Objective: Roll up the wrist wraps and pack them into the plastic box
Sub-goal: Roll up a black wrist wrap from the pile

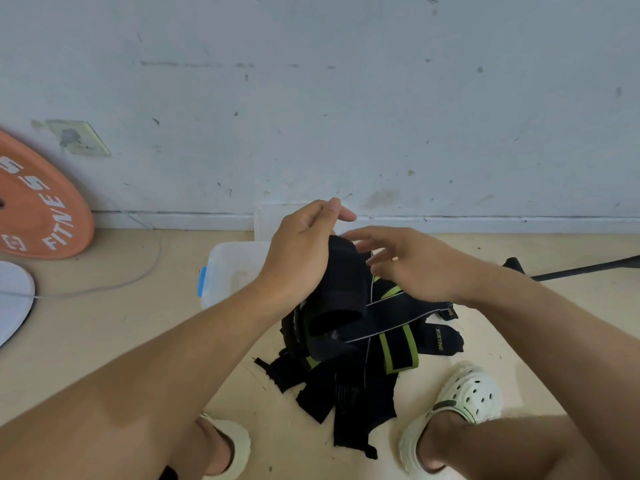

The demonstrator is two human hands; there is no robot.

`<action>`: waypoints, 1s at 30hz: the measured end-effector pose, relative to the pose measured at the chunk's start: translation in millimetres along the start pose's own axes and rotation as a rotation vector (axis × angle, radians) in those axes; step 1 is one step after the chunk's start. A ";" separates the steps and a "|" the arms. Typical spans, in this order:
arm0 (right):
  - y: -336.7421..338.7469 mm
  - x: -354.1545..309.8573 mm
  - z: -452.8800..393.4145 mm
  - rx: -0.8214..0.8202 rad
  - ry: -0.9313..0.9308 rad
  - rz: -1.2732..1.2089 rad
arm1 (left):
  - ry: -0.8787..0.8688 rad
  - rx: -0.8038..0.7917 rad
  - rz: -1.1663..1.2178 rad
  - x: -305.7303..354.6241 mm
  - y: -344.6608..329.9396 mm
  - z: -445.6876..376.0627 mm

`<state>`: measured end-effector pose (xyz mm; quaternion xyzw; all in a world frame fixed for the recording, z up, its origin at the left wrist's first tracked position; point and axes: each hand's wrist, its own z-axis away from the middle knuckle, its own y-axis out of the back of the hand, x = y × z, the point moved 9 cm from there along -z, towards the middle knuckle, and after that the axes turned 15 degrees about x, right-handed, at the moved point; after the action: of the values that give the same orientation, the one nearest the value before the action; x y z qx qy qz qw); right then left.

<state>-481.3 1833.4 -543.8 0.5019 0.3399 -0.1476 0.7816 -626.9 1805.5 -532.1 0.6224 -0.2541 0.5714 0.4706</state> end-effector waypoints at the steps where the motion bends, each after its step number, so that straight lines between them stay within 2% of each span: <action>1: -7.4 -0.8 2.1 -0.077 0.011 0.003 | 0.009 -0.014 0.006 -0.5 -1.7 0.8; 7: -0.9 0.2 12.5 -0.250 0.000 -0.071 | 0.057 -0.067 -0.017 0.1 -2.7 1.3; 11: 8.1 -10.9 20.5 -0.326 0.036 -0.263 | 0.040 -0.119 -0.044 -1.0 -9.0 1.7; 14: 9.7 -17.3 19.8 -0.258 0.029 -0.373 | 0.026 -0.098 -0.001 0.9 -9.1 -0.1; 17: 16.7 -16.5 12.4 -0.071 -0.021 -0.468 | 0.064 -0.094 0.034 -0.8 -8.8 -0.3; 21: 29.0 -4.4 3.8 0.111 -0.157 -0.640 | 0.103 -0.196 0.067 -0.3 -13.9 6.3; 25: 27.3 -2.7 1.0 0.087 -0.212 -0.764 | 0.048 -0.256 0.068 3.1 -19.1 11.1; 30: 25.8 -6.9 0.2 0.009 -0.210 -0.868 | -0.030 -0.159 0.022 3.3 -12.0 3.6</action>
<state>-471.5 1844.2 -521.3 0.2982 0.4371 -0.5137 0.6754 -614.2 1808.2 -532.2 0.5887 -0.3128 0.5452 0.5083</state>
